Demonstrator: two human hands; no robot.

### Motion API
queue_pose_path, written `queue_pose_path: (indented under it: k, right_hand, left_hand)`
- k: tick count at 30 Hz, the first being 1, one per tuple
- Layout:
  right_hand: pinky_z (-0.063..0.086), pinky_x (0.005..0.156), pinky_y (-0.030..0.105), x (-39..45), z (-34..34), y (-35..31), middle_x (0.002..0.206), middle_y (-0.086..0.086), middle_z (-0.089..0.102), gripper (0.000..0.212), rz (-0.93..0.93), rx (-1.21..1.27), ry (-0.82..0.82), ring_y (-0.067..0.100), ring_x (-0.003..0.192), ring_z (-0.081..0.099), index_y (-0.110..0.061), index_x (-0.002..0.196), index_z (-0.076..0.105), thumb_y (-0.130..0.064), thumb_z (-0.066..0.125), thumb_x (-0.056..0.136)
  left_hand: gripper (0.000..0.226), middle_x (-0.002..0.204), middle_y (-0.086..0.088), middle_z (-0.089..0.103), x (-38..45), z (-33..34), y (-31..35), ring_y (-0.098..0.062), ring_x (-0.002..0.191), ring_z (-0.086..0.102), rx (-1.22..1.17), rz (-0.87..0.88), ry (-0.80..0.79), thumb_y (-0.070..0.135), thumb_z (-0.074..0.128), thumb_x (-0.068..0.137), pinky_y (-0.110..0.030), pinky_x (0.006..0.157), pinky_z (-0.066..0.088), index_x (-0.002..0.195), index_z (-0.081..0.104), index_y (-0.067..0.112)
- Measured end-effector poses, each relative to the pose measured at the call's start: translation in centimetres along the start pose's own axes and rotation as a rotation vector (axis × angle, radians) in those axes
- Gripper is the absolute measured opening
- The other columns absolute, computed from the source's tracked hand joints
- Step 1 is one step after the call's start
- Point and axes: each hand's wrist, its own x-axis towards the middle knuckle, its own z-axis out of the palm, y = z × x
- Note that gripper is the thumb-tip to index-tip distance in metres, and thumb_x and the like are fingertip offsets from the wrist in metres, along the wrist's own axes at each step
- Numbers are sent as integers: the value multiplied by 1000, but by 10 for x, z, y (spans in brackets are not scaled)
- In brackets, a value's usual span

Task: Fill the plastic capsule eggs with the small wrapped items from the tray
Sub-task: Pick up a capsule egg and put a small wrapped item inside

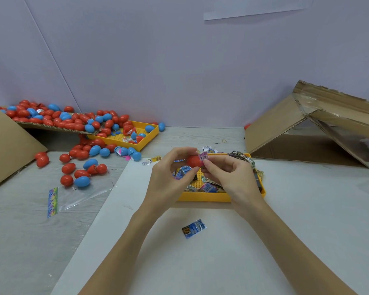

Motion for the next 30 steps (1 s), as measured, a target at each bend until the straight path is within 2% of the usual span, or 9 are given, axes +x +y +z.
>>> queue_pose_path:
  k: [7, 21, 30]
  right_hand:
    - [62, 78, 27, -1, 3, -4, 94, 7, 79, 17, 39, 101, -21, 21, 90, 77, -9, 107, 74, -16, 73, 92]
    - [61, 71, 23, -5, 5, -8, 91, 6, 79, 16, 112, 191, -24, 22, 87, 78, -9, 104, 74, -18, 73, 90]
    - [63, 79, 28, -6, 6, -10, 98, 10, 79, 26, 130, 148, -81, 25, 92, 77, -6, 112, 73, -19, 75, 90]
  left_hand:
    - [38, 121, 7, 71, 1, -1, 3, -12, 116, 66, -137, -30, 21, 11, 75, 90, -22, 94, 55, 126, 66, 18]
    - [41, 129, 6, 67, 0, -1, 1, -12, 122, 63, -129, 0, -32, 7, 69, 94, -26, 100, 54, 134, 62, 16]
    - [47, 130, 4, 68, 1, -1, -1, -14, 122, 64, -170, 30, -20, 5, 70, 93, -25, 99, 54, 137, 55, 12]
